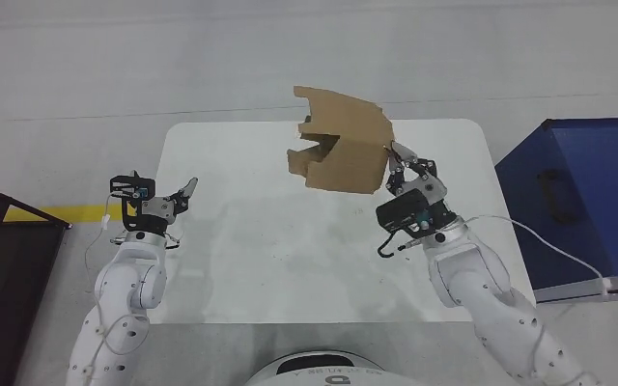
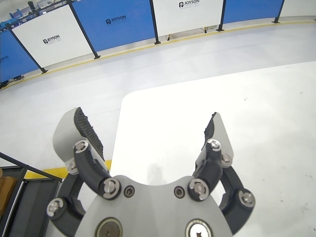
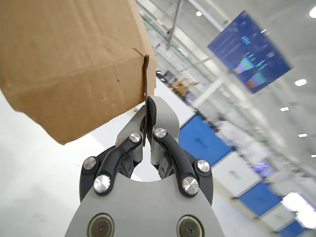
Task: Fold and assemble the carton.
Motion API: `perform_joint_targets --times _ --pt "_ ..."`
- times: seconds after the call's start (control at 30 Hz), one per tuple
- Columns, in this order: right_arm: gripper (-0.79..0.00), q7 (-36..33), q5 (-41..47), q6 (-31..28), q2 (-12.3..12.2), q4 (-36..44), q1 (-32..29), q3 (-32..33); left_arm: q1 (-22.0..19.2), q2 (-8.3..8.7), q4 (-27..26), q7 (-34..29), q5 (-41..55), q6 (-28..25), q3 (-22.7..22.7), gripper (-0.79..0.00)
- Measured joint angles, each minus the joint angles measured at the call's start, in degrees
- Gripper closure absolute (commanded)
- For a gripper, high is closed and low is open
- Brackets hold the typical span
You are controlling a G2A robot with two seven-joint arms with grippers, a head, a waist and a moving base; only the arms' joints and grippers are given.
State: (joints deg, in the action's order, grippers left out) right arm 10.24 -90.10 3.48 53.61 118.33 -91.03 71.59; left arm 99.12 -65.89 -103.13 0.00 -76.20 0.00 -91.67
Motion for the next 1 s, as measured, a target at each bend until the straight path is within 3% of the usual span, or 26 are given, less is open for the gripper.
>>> perform_joint_targets --times 0.17,0.3,0.43,0.5,0.67,1.0 --pt "0.000 8.75 26.73 -25.75 -0.05 -9.79 4.28 2.06 0.00 0.00 0.00 0.00 0.00 0.00 0.00 -0.785" --pt "0.000 8.48 41.73 -44.97 0.35 -16.47 8.92 -0.87 0.00 0.00 0.00 0.00 0.00 0.00 0.00 -0.785" --pt "0.000 7.01 53.25 -58.87 1.10 -21.68 13.29 -5.63 0.00 0.00 0.00 0.00 0.00 0.00 0.00 -0.785" --pt "0.000 5.59 56.96 -61.65 1.43 -22.72 15.27 -8.16 0.00 0.00 0.00 0.00 0.00 0.00 0.00 -0.785" --pt "0.000 3.69 60.33 -61.47 1.49 -21.62 17.53 -12.03 0.00 0.00 0.00 0.00 0.00 0.00 0.00 -0.785" --pt "0.000 6.14 55.16 -61.33 0.85 -23.91 18.16 -10.53 0.00 0.00 0.00 0.00 0.00 0.00 0.00 -0.785"
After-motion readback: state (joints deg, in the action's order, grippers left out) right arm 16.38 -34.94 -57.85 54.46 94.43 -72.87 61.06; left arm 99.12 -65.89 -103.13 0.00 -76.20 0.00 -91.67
